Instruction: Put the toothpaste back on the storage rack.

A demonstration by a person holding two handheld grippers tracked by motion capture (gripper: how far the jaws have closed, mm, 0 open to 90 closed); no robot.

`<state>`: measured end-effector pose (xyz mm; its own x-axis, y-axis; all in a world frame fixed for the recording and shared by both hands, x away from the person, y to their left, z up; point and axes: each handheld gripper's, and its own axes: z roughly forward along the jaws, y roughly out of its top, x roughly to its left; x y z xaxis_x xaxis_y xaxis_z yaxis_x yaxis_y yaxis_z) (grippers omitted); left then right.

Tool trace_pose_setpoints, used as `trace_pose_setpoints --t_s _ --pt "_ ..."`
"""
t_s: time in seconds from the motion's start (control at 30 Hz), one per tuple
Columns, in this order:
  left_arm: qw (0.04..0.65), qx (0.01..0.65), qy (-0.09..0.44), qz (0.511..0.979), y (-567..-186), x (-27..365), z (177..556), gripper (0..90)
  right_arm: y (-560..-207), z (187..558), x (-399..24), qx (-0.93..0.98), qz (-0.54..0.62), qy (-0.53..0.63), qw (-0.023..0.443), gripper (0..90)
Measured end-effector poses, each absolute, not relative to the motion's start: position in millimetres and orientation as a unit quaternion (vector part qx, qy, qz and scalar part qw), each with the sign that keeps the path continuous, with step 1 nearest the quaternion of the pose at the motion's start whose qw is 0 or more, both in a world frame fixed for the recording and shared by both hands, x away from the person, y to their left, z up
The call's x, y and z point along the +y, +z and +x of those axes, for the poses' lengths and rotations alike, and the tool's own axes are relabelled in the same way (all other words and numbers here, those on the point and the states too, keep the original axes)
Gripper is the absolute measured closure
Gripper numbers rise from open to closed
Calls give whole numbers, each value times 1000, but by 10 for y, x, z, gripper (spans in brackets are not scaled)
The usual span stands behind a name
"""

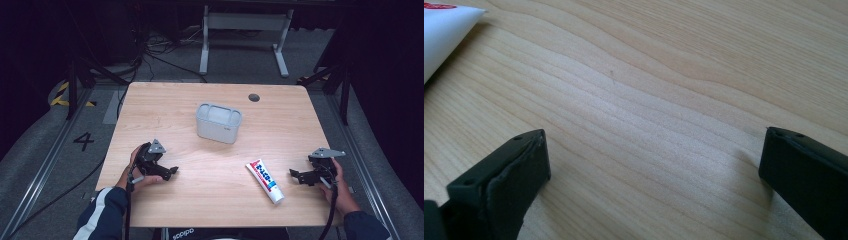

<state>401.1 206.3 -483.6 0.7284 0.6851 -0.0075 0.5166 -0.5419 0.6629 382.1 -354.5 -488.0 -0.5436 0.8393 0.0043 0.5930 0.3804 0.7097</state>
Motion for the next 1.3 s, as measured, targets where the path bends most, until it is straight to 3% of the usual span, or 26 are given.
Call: trace_pose_setpoints --t_s 0.87,1.07,1.3 --pt "329 343 127 871 -4829 2075 4004 12 -4833 3775 -3553 835 416 323 160 14" --pt "330 342 126 871 -4830 2074 4007 12 -4789 3749 -3519 840 406 327 153 162" --pt "330 342 126 871 -4830 2074 4007 12 -4723 3711 -3435 848 391 328 141 181"
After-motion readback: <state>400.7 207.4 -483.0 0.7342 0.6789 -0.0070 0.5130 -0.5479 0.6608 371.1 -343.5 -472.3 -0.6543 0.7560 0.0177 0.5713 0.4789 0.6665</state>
